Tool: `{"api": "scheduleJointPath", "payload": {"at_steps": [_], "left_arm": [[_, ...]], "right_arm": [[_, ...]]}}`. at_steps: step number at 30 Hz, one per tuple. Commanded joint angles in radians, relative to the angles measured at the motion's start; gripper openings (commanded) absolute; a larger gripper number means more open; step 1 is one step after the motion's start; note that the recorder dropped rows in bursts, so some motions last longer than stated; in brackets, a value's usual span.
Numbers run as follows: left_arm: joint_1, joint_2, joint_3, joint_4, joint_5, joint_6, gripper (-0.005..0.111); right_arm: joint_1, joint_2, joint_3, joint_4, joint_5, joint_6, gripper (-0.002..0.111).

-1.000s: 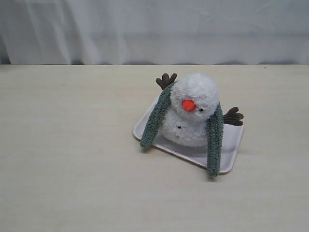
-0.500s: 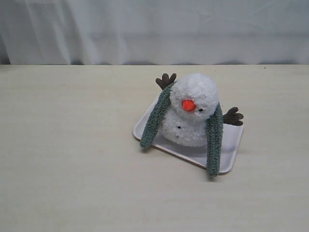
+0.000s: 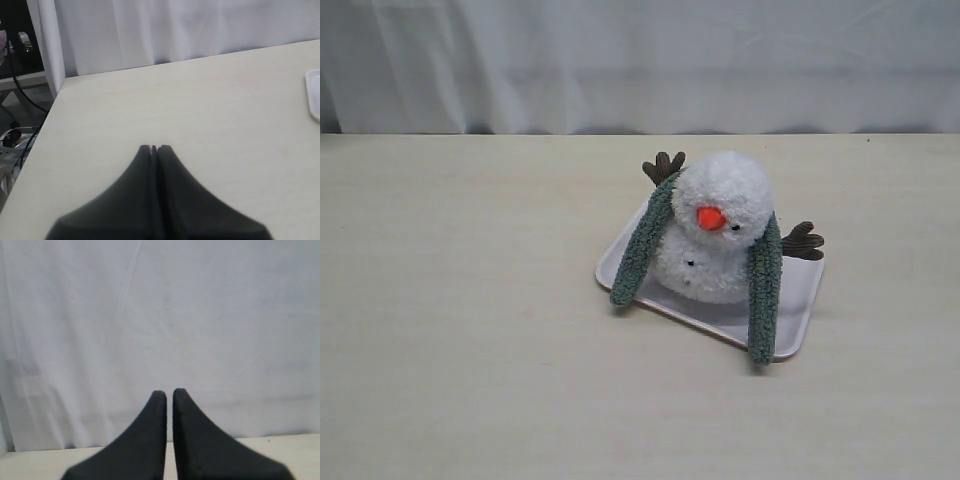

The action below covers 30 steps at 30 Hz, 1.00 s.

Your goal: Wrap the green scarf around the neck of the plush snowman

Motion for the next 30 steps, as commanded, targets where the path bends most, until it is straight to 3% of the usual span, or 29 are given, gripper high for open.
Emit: {"api": "scheduleJointPath", "payload": {"at_steps": [1, 13, 21, 30], "left_arm": [[0.002, -0.003, 0.003, -0.003, -0.011, 0.0, 0.0], [0.002, -0.003, 0.003, -0.003, -0.011, 0.0, 0.0], [0.002, -0.003, 0.003, -0.003, -0.011, 0.0, 0.0], [0.002, -0.003, 0.003, -0.003, -0.011, 0.0, 0.0]], "right_arm": [[-0.056, -0.004, 0.096, 0.152, -0.17, -0.267, 0.004], [-0.119, -0.004, 0.448, 0.118, -0.507, -0.355, 0.004], [-0.141, -0.004, 0.617, 0.118, -0.516, -0.407, 0.004], [-0.187, -0.004, 0.625, 0.116, -0.451, -0.374, 0.004]]}}
